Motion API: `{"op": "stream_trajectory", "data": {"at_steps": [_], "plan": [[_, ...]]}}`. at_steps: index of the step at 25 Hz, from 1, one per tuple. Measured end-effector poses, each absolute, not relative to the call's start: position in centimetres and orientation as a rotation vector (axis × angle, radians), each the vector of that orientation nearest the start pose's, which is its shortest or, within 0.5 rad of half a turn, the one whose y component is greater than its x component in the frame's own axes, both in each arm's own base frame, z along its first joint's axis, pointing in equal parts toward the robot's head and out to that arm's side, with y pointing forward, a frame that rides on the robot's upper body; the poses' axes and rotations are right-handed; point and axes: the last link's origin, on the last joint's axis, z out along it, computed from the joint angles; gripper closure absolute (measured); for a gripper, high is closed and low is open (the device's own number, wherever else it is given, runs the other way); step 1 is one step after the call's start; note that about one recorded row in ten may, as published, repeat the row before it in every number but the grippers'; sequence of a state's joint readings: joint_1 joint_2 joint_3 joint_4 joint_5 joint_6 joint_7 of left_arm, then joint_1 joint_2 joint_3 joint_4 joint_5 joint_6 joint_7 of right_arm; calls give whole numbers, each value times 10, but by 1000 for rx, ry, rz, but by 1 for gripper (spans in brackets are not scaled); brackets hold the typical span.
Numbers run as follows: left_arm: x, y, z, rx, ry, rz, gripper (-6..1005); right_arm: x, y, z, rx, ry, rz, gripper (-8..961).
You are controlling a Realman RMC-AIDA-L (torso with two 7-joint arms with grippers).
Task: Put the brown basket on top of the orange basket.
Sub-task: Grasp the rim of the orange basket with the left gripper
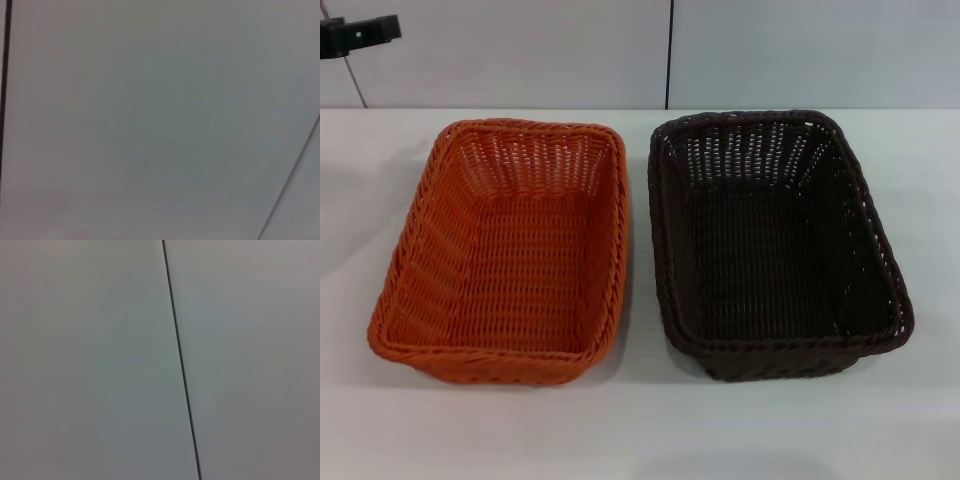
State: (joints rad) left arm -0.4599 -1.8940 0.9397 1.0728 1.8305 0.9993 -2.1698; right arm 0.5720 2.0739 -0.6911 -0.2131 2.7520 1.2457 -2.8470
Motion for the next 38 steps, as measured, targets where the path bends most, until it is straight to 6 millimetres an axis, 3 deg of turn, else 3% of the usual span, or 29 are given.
{"op": "stream_trajectory", "data": {"at_steps": [3,5,8,10,11,15,17,38], "plan": [[-248,417,156,-2022,-987,-539,169,313,382,100,-1186,386,884,260],[-232,418,155,-2110,-1058,-366,169,314,382,100,-1185,387,883,260],[-230,419,148,-2140,-1124,-225,169,314,382,100,-1186,387,883,260],[-230,419,148,-2140,-1124,-225,169,314,382,100,-1187,387,883,260],[-228,421,139,-2130,-1166,-90,170,314,382,100,-1187,387,883,260],[-228,425,131,-2107,-1189,-4,170,313,384,99,-1189,390,884,261],[-231,425,118,-2118,-1237,77,170,313,384,99,-1189,391,884,261],[-264,403,78,-2091,-1493,148,193,308,389,103,-1191,376,887,261]]}}
